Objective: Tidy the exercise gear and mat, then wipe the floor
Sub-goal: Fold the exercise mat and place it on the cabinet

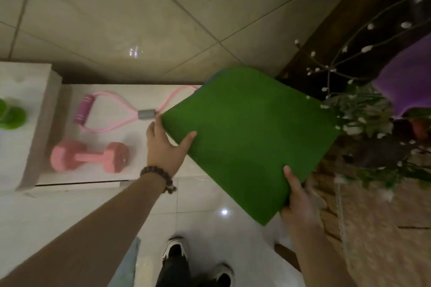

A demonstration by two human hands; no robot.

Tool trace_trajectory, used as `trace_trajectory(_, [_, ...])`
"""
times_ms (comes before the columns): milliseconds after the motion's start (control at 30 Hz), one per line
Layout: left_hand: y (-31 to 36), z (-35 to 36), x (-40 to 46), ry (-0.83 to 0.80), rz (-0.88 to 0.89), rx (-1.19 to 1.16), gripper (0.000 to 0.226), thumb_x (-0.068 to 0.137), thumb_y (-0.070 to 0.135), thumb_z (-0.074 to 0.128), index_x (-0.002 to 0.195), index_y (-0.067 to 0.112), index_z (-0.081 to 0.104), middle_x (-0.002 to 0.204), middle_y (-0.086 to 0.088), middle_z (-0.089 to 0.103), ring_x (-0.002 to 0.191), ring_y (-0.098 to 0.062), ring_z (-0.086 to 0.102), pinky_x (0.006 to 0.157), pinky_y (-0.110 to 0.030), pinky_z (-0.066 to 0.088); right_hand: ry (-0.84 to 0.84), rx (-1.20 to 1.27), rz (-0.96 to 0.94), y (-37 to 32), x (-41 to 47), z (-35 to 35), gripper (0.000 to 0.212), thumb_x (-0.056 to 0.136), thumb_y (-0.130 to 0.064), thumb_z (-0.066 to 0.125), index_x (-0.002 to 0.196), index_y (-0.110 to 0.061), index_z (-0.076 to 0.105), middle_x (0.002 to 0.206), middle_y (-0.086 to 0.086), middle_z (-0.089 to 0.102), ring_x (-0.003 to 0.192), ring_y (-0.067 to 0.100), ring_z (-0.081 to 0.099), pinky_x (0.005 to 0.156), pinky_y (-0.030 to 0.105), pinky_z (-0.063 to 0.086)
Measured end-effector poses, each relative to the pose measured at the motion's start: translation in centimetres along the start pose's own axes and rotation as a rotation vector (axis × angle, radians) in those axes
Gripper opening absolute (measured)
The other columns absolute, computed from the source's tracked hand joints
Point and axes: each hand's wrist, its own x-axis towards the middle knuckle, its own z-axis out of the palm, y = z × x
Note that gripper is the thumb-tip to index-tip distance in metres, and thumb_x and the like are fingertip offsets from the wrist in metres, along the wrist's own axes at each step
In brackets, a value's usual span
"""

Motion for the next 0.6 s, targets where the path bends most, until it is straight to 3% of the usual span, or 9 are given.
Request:
trace_trajectory(33, [0.3,0.9,-1.0,0.002,-0.178,-0.129,0.113,0.067,0.061,0.074,0.149,0.007,0.019,0.151,-0.016,0.026,0.138,-0.032,0.03,0.113,-0.044,0.03,-0.008,0.025,-0.004,0.0,-0.3,0.3,0.04,0.085,-0.016,0.059,0.122,-0.031,0.057,0.113,-0.005,0.07,0.103,0.02,0.066,0.087,0.047,0.054])
trace_trajectory(100, [1.5,2.5,-2.7,-0.164,-0.526,-0.519,0.13,0.047,0.077,0.074,0.146,0.009,0.025,0.148,-0.013,0.037,0.13,-0.034,0.044,0.105,-0.053,0.04,-0.024,0.091,-0.011,0.4,-0.5,0.7,0.039,0.083,-0.018,0.057,0.12,-0.032,0.057,0.111,-0.007,0.071,0.1,0.017,0.068,0.083,0.045,0.056])
trace_trajectory(167, [2.4,3.8,-3.7,-0.384,-0.661,-0.894,0.106,0.05,0.065,0.079,0.134,0.01,0.044,0.13,-0.009,0.06,0.109,-0.031,0.064,0.092,-0.056,0.05,-0.061,0.151,0.006,1.0,-0.8,0.9,0.042,0.084,-0.019,0.054,0.125,-0.03,0.054,0.114,-0.006,0.07,0.101,0.017,0.068,0.076,0.041,0.059])
trace_trajectory(200, [2.6,4.3,-3.8,-0.402,-0.649,-0.987,0.085,0.058,0.05,0.082,0.129,0.014,0.052,0.121,-0.007,0.067,0.102,-0.029,0.067,0.089,-0.056,0.052,-0.074,0.167,0.018,1.4,-0.7,0.8,0.042,0.087,-0.019,0.052,0.127,-0.03,0.053,0.116,-0.005,0.069,0.103,0.017,0.067,0.075,0.041,0.059])
trace_trajectory(267, [2.4,4.7,-3.6,-0.354,-0.558,-0.98,0.066,0.065,0.029,0.086,0.123,0.02,0.056,0.108,-0.004,0.072,0.099,-0.029,0.068,0.088,-0.061,0.051,-0.081,0.166,0.055,1.9,-1.2,0.7,0.043,0.089,-0.02,0.052,0.131,-0.028,0.052,0.123,-0.001,0.065,0.112,0.022,0.063,0.087,0.048,0.054])
trace_trajectory(333, [1.9,4.4,-2.9,-0.366,-0.467,-0.943,0.063,0.066,0.026,0.085,0.122,0.023,0.056,0.108,-0.004,0.072,0.098,-0.03,0.068,0.084,-0.061,0.052,-0.063,0.149,0.118,2.5,-1.4,0.3,0.043,0.087,-0.023,0.056,0.13,-0.027,0.054,0.126,0.003,0.063,0.117,0.026,0.059,0.099,0.055,0.044])
trace_trajectory(433, [1.0,2.1,-1.6,-0.417,-0.394,-0.988,0.062,0.071,0.017,0.074,0.129,0.016,0.053,0.117,-0.009,0.068,0.1,-0.03,0.069,0.075,-0.042,0.058,-0.012,0.197,0.214,2.6,-1.5,-0.4,0.043,0.088,-0.042,0.054,0.127,-0.024,0.057,0.127,0.009,0.062,0.114,0.032,0.06,0.092,0.059,0.047])
trace_trajectory(533, [-0.3,-1.9,-0.2,-0.489,-0.347,-0.97,0.084,0.053,0.026,0.091,0.128,0.012,0.055,0.118,-0.014,0.068,0.102,-0.032,0.067,0.074,-0.038,0.059,0.058,0.321,0.214,0.6,0.4,-2.8,0.074,0.066,-0.067,0.065,0.126,-0.024,0.061,0.131,0.013,0.058,0.115,0.036,0.058,0.091,0.06,0.048])
trace_trajectory(600, [-1.1,-4.7,0.6,-0.556,-0.344,-0.9,0.103,0.033,0.036,0.097,0.124,0.011,0.057,0.116,-0.014,0.069,0.099,-0.031,0.069,0.071,-0.037,0.059,-0.105,0.283,0.313,-1.4,1.8,-3.9,0.08,0.064,-0.074,0.062,0.121,-0.019,0.066,0.133,0.016,0.057,0.119,0.041,0.055,0.102,0.059,0.039])
